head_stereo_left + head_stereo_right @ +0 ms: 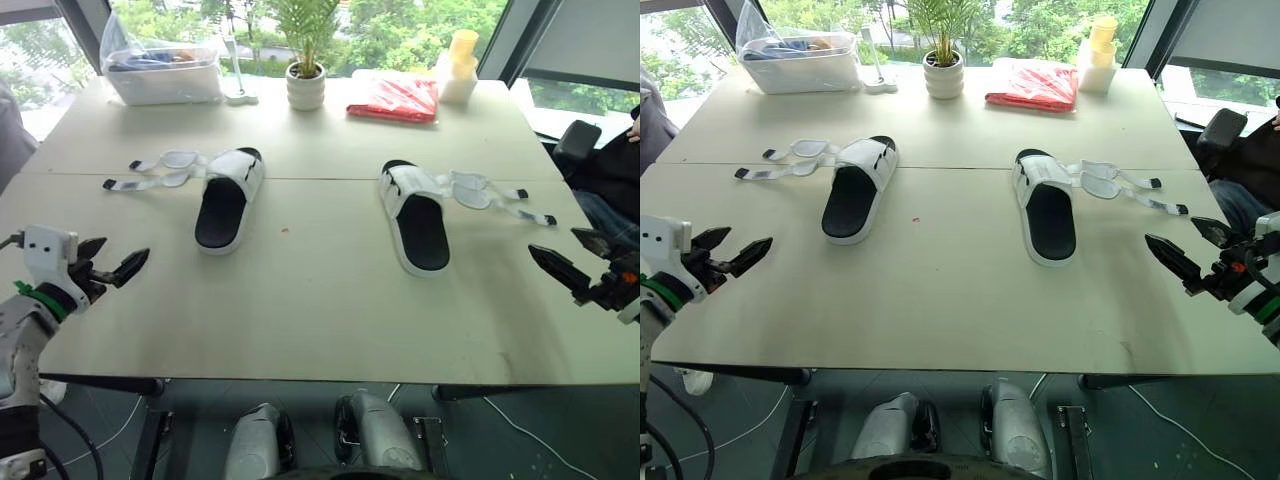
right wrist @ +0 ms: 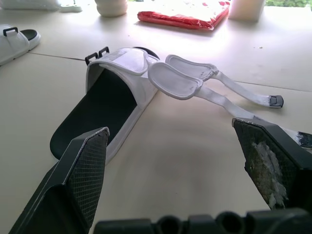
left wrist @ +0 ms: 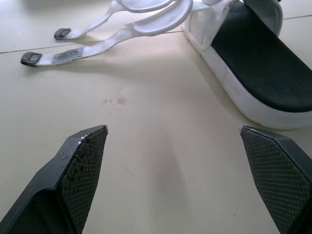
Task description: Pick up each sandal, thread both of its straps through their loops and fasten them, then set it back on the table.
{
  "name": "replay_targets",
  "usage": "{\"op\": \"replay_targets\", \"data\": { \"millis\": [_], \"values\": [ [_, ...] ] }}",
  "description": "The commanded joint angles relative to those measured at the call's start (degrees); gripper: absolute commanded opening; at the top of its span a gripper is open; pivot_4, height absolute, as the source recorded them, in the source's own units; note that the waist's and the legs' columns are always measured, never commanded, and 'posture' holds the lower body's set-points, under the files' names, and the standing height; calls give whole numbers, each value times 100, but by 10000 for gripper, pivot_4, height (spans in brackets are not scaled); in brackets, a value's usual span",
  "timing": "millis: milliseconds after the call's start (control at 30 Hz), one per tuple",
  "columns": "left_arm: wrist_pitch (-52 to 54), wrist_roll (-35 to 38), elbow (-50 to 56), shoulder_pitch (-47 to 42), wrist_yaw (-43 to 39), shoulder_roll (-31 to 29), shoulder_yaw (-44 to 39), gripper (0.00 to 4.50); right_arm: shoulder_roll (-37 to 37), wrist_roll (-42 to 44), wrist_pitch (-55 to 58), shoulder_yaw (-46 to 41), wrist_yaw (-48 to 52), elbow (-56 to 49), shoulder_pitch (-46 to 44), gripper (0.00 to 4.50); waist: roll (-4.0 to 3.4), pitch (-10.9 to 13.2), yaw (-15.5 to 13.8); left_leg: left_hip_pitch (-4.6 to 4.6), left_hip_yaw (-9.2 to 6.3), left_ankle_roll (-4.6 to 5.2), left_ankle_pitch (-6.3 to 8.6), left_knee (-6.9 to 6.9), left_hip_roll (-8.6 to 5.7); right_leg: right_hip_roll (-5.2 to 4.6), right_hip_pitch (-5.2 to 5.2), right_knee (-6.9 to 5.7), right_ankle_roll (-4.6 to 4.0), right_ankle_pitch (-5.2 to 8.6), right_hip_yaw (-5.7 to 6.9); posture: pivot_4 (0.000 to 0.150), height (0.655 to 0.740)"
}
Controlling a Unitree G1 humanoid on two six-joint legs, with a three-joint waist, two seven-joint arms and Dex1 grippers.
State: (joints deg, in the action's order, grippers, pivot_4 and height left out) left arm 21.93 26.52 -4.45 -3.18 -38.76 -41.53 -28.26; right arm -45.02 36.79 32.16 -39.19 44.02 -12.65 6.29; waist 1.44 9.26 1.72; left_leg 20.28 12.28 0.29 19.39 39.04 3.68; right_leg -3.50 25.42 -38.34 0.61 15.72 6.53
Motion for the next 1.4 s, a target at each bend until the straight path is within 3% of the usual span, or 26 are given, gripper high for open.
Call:
{"op": "replay_targets", "data": {
  "millis": [33, 900, 1167, 1400],
  "values": [
    [-150, -42, -11, -87, 60, -76, -158, 45000, 47, 65, -52, -81, -53, -131, 12, 43962, 0, 0, -4, 0, 0, 0, 0, 0, 0, 0, 0, 0, 0, 0, 0, 1500, 7278],
    [172, 17, 82, -554, -45, 46, 353, 45000, 222, 38, 121, 32, -774, -921, 197, 43962, -1, -1, -92, 0, 3, -1, 0, 1, -1, 1, 0, -3, 0, 0, 0, 1500, 7278],
    [842, 527, 1130, -1146, -667, 125, 1209, 45000, 274, 184, 844, 710, -1496, -1541, -384, 43962, -2, -3, -79, -1, 4, -2, -1, 6, -1, 2, 0, -12, 1, -1, -1, 1500, 7278],
    [1099, 617, 1246, -2402, -2122, 77, 2692, 45000, 1666, -90, 1724, 2732, -3086, -1853, -1911, 43962, -3, -6, -56, -5, 3, -18, -10, 14, -2, 4, 4, -34, -4, -2, -2, 1500, 7278]
  ]
}}
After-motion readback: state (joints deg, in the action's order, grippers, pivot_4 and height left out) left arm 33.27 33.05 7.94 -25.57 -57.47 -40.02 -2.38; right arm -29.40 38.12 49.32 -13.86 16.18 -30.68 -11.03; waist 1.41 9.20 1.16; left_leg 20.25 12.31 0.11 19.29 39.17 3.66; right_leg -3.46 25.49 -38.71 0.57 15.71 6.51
